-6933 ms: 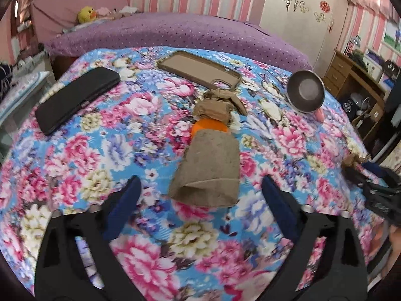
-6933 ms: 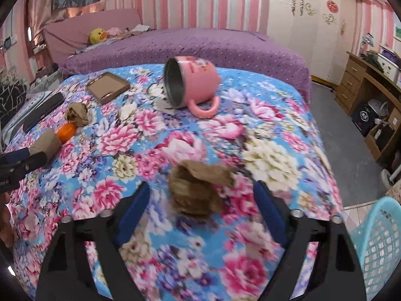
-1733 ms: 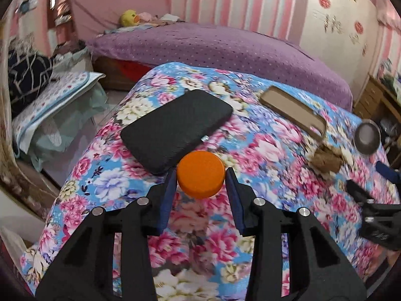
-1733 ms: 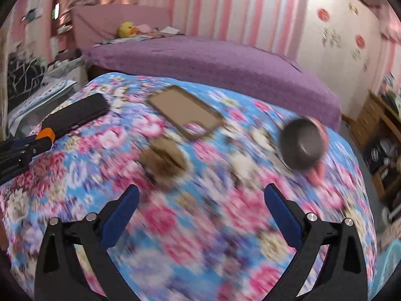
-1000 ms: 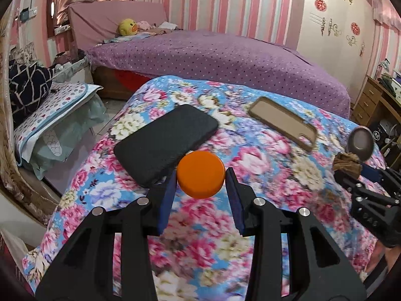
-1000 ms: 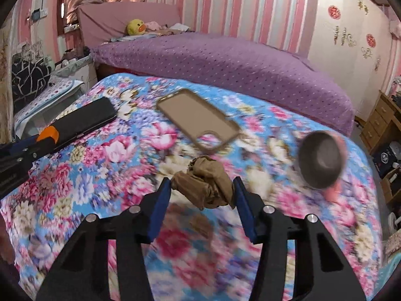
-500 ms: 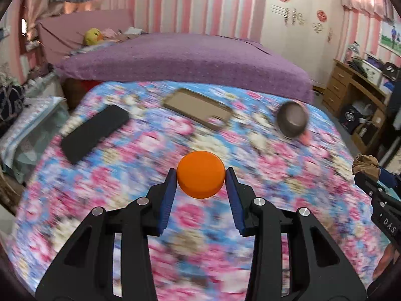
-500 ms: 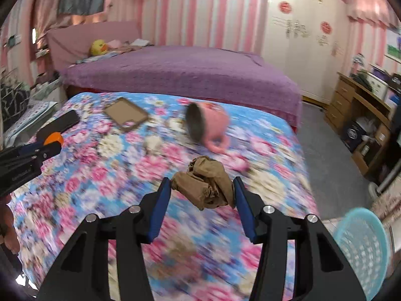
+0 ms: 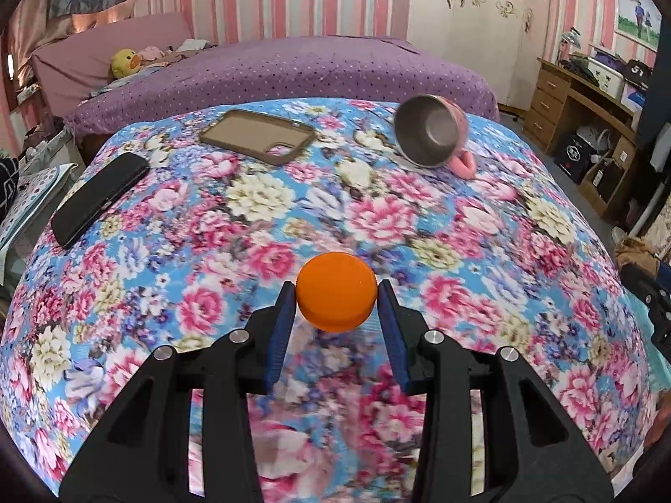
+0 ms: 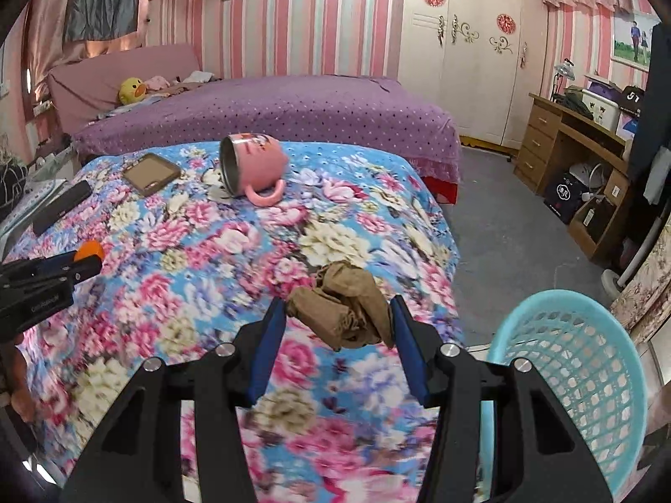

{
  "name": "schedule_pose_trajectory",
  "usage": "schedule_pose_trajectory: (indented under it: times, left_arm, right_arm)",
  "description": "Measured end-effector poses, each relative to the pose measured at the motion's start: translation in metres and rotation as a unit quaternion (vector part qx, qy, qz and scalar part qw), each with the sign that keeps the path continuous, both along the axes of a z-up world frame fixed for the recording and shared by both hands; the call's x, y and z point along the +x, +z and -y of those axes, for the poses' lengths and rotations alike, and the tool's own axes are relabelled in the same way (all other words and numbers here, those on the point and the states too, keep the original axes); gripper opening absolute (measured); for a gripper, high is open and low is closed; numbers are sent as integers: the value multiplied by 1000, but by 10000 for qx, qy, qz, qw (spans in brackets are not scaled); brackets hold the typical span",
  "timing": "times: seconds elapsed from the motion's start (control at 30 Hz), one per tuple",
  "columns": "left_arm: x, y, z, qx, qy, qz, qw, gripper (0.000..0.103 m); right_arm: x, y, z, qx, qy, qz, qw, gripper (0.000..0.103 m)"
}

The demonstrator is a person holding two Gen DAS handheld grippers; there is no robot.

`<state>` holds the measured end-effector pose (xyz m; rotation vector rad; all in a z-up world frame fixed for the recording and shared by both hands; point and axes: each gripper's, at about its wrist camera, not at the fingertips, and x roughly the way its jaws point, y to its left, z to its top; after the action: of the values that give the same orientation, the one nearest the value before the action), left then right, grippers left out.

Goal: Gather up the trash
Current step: 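Carry the orange fruit and paper bag over the blue basket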

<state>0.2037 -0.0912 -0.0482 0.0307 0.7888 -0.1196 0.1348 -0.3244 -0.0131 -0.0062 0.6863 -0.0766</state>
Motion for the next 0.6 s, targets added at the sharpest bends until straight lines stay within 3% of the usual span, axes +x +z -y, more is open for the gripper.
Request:
schedule_pose_trajectory:
  times: [0.2, 0.43, 0.6]
  left_arm:
    - [-14, 17, 41, 286, -289, 287, 9988, 39]
    - [-37, 28, 129, -191, -941, 223, 9951, 39]
    - [-58, 25, 205, -129, -1439, 260, 9892, 39]
  right_arm:
    - [-17, 11, 45, 82, -135, 97, 9998, 51]
    - [-44, 16, 111, -227, -588, 21, 9980, 51]
    - [-65, 5, 166, -233, -983, -129, 9948, 51]
